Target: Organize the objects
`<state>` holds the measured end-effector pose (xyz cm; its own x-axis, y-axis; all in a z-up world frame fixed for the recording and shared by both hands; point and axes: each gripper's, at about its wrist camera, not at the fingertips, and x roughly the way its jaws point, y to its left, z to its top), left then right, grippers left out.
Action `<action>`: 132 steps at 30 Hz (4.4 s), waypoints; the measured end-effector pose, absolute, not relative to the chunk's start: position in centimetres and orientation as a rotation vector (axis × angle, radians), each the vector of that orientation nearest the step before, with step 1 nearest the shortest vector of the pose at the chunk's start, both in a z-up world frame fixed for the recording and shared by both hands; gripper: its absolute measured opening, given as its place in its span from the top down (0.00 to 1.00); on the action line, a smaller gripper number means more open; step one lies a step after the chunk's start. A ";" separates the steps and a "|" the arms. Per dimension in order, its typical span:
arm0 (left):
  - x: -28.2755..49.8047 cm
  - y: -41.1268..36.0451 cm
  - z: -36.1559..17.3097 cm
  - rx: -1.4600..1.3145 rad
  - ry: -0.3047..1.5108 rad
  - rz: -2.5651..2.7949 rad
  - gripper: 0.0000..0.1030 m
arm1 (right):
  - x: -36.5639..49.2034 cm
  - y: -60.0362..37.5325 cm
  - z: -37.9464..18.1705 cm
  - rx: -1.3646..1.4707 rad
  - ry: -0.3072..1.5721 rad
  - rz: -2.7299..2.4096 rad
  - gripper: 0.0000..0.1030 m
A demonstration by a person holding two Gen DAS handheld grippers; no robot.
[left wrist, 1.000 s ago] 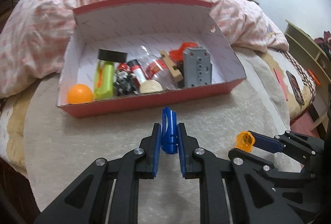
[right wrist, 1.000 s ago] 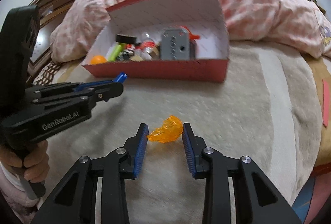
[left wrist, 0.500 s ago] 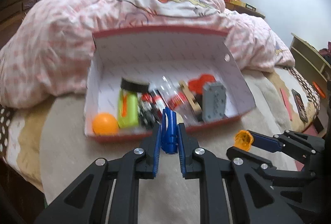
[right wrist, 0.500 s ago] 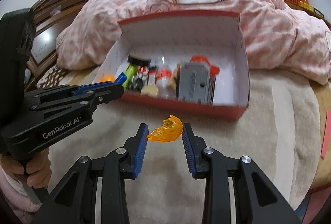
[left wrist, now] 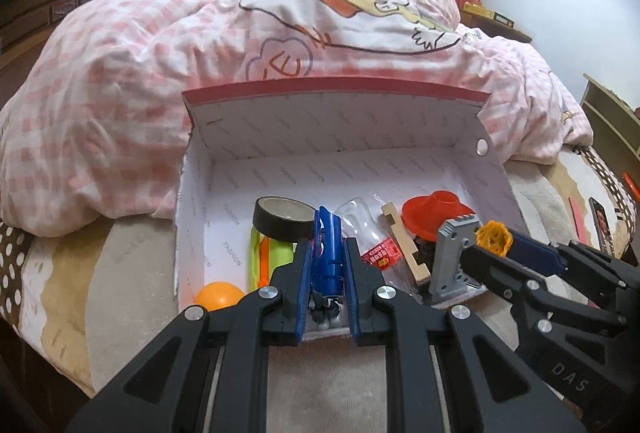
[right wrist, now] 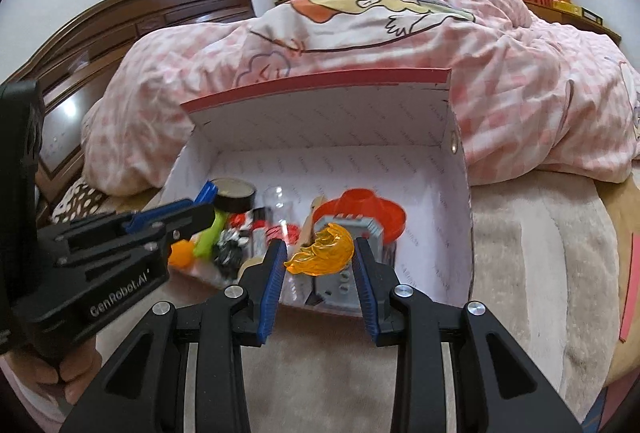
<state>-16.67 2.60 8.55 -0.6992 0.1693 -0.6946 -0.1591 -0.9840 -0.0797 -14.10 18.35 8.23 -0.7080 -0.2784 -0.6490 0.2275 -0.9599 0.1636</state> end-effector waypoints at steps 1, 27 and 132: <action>-17.0 2.6 8.3 -1.131 -0.024 2.742 0.86 | -14.4 18.4 8.2 1.031 -0.107 -2.680 0.66; -21.6 4.0 7.2 -1.149 0.053 2.760 0.55 | -19.2 19.2 7.0 1.048 -0.077 -2.783 0.45; -11.7 1.5 4.6 -1.484 -0.044 2.745 0.32 | -8.9 18.0 4.1 1.268 -0.122 -2.689 0.32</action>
<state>-11.67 1.54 4.57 -0.5474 0.0313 -0.8363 -0.0046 -0.9994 -0.0344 -8.92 17.99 4.10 -0.6253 -0.1843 -0.7583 0.1147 -0.9829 0.1444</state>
